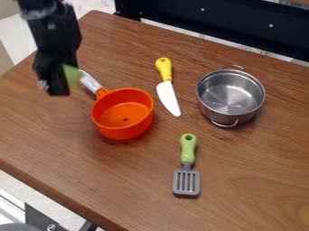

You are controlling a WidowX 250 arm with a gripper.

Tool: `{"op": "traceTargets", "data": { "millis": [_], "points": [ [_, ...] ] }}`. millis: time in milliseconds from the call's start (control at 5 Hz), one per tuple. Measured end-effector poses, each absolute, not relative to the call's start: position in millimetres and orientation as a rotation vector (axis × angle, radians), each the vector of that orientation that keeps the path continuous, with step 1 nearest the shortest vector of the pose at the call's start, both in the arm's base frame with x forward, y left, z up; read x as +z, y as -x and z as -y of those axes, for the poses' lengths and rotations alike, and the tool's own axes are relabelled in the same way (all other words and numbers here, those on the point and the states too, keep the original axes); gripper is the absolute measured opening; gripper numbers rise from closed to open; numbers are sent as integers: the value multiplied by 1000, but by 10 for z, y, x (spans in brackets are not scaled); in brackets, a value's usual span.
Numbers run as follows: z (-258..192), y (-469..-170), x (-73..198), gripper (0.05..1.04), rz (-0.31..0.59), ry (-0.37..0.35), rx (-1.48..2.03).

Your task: Put the green object into orange pot

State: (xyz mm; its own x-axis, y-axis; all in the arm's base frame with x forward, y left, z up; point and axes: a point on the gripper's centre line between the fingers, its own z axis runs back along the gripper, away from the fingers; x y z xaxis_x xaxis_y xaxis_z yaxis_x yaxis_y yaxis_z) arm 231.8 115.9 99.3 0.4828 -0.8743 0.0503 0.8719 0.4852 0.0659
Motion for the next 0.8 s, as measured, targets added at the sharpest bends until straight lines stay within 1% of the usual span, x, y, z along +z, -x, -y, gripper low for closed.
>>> {"op": "traceTargets", "data": {
  "millis": [200, 400, 600, 800],
  "points": [
    [-981, -2409, 911, 682, 40, -59, -1035],
    [-789, -2497, 749, 682, 14, -44, -1026],
    [-725, -2571, 621, 682, 19, -45, -987],
    [-731, -2596, 606, 738, 29, -53, -980]
  ]
}}
